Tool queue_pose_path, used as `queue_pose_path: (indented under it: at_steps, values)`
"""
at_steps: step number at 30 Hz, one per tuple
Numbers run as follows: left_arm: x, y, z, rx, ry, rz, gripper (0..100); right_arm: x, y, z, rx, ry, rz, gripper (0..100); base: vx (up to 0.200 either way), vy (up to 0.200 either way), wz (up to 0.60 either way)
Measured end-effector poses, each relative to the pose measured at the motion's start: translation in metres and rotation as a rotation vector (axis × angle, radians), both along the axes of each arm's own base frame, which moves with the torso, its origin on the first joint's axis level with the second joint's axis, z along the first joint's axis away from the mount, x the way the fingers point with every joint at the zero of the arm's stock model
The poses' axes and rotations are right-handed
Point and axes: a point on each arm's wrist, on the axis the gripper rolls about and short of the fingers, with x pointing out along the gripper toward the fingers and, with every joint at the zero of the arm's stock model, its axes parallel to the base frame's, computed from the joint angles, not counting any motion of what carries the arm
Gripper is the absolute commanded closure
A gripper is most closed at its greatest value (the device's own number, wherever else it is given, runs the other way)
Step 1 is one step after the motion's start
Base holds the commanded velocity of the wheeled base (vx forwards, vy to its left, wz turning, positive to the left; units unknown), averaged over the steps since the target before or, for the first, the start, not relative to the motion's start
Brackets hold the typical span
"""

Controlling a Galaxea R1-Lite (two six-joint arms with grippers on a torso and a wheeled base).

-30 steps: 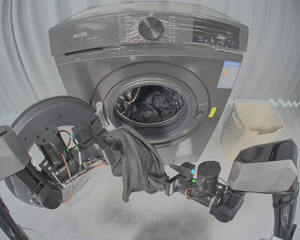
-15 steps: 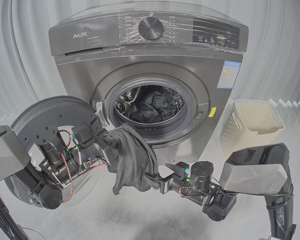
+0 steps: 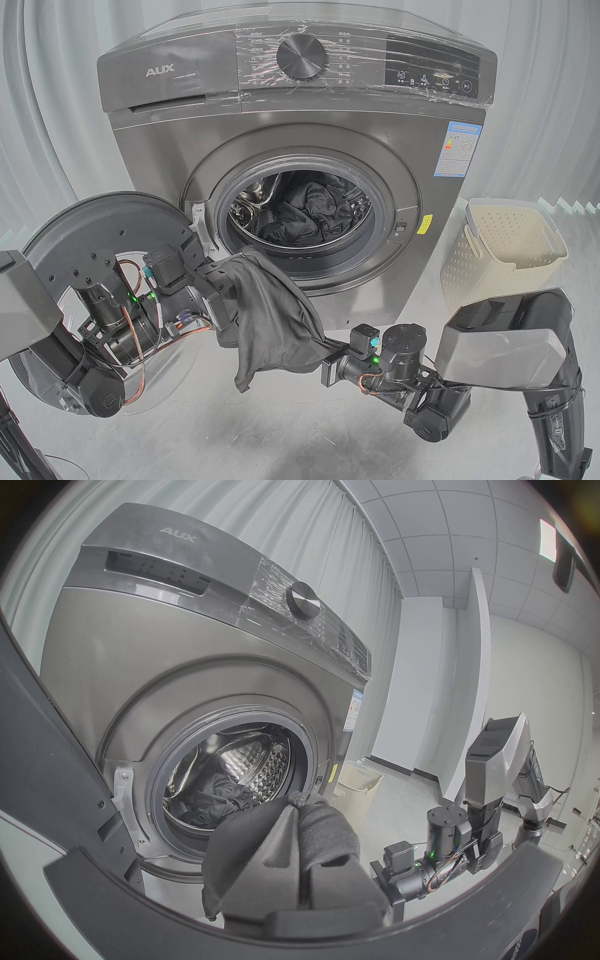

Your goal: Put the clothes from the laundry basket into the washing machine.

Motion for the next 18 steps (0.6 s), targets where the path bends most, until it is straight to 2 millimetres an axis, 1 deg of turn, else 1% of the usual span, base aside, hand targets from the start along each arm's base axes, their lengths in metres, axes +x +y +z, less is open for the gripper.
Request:
queue_pose_path:
  at_steps: [4,11,12,18]
  values:
    - [0.001,0.000,-0.003,0.004,0.009,0.001,100,-0.007,-0.002,0.008,0.004,0.002,0.007,100,0.000,0.000,0.00]
    - [0.005,0.003,-0.010,0.013,0.034,0.009,100,-0.032,-0.004,0.039,0.044,-0.007,0.041,100,0.000,0.000,0.00]
    - [0.005,0.003,-0.011,0.015,0.036,0.009,0,-0.034,-0.004,0.043,0.048,-0.009,0.044,100,0.000,0.000,0.00]
    - [0.009,0.004,-0.018,0.013,0.067,0.019,0,-0.045,-0.007,0.067,0.095,-0.039,0.056,100,0.000,0.000,0.00]
